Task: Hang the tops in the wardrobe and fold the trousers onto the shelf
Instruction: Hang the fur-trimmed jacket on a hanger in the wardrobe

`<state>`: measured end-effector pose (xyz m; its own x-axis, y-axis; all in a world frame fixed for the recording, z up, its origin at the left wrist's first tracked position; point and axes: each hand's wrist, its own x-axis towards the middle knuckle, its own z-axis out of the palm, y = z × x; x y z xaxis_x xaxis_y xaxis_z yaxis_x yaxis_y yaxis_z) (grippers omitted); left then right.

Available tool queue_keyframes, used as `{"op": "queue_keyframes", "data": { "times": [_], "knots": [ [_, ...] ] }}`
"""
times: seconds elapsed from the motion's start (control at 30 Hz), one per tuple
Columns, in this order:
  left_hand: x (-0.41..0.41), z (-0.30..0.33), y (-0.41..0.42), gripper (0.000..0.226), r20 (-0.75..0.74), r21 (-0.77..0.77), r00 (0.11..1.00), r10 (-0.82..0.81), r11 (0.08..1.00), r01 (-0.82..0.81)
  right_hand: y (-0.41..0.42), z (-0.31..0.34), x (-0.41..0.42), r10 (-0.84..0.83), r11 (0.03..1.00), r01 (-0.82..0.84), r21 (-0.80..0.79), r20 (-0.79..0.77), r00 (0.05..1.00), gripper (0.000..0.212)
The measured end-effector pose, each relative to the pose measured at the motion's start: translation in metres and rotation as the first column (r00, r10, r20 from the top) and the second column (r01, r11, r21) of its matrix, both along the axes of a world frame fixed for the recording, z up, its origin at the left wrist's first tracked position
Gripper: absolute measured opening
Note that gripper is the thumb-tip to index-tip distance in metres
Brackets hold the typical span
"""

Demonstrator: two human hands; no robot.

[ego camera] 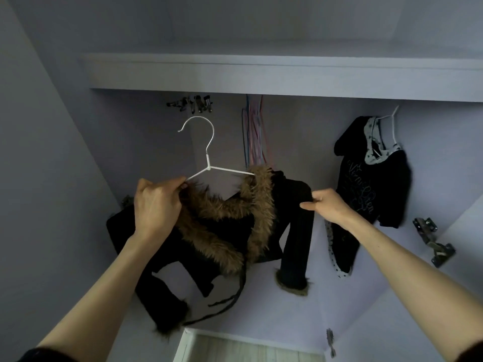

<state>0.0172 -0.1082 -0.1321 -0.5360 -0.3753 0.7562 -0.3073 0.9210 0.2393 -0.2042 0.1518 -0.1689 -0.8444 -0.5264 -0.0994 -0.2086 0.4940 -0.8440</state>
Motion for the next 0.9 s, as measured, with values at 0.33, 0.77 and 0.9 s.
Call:
{"op": "queue_keyframes", "data": {
  "times": [0.33, 0.77, 0.9],
  "knots": [
    [0.004, -0.013, -0.013, 0.045, 0.162, -0.159, 0.978, 0.129, 0.982, -0.103, 0.024, 0.03, 0.007, -0.129, 0.901, 0.077, -0.426, -0.095, 0.987, 0.029],
    [-0.014, 0.009, 0.01, 0.031, -0.042, -0.078, 0.999, 0.006, 0.997, -0.009, 0.024, 0.04, 0.024, 0.02, 0.99, 0.059, 0.129, -0.536, 0.844, 0.037],
    [-0.019, 0.01, 0.019, 0.032, -0.003, -0.104, 0.997, -0.077, 0.992, 0.076, -0.006, 0.052, 0.034, 0.344, 0.909, -0.071, 0.411, -0.642, 0.686, 0.041]
  ]
}}
